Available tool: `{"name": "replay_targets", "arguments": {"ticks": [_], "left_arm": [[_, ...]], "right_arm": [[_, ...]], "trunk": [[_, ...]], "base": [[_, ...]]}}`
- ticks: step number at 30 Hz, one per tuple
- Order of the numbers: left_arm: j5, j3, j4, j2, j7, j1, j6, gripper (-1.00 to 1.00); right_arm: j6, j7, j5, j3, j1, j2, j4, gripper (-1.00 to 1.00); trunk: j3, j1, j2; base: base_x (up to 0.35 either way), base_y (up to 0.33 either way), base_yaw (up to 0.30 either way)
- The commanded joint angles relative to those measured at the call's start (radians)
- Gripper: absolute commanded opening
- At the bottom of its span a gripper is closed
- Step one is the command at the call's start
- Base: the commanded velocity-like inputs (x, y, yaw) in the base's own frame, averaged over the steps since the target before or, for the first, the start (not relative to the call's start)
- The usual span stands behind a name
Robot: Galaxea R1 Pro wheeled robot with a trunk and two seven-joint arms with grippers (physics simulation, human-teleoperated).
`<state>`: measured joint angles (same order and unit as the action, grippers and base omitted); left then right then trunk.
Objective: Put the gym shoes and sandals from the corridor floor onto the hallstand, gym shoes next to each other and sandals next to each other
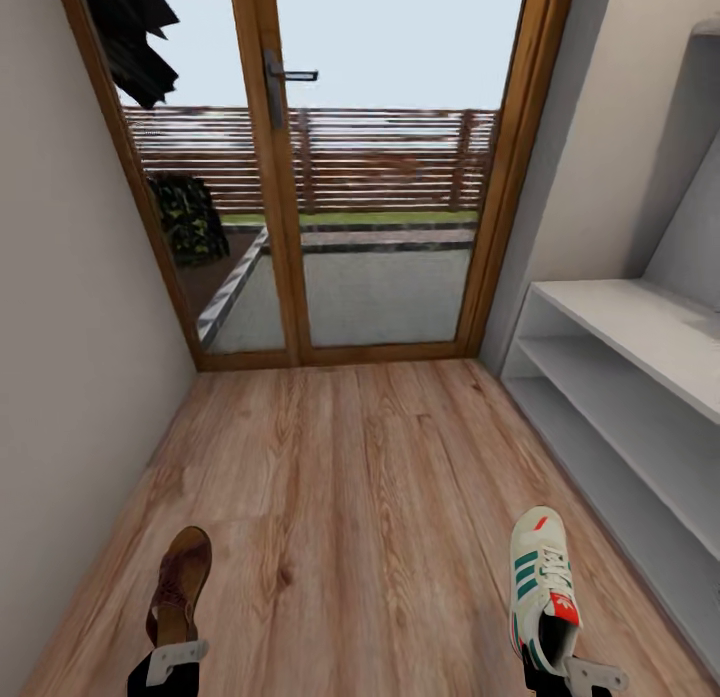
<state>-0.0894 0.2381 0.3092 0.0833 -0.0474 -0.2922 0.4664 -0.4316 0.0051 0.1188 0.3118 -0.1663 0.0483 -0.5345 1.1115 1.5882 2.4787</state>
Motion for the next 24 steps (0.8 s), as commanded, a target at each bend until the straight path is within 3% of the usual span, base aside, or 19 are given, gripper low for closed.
{"name": "replay_targets", "arguments": {"ticks": [1,24], "left_arm": [[-0.011,0.009,-0.001,-0.001,-0.005,-0.001,0.003,-1.00],[-0.012,0.009,-0.001,-0.001,-0.005,0.000,0.003,-1.00]], "right_arm": [[-0.003,0.002,0.010,0.006,-0.001,-0.001,0.001,-1.00],[-0.004,0.001,0.010,0.006,-0.001,0.000,0.001,-1.00]], "trunk": [[0.001,0.000,0.000],[0.001,0.000,0.000]], "base": [[0.301,0.205,-0.262],[0.286,0.224,-0.262]]}}
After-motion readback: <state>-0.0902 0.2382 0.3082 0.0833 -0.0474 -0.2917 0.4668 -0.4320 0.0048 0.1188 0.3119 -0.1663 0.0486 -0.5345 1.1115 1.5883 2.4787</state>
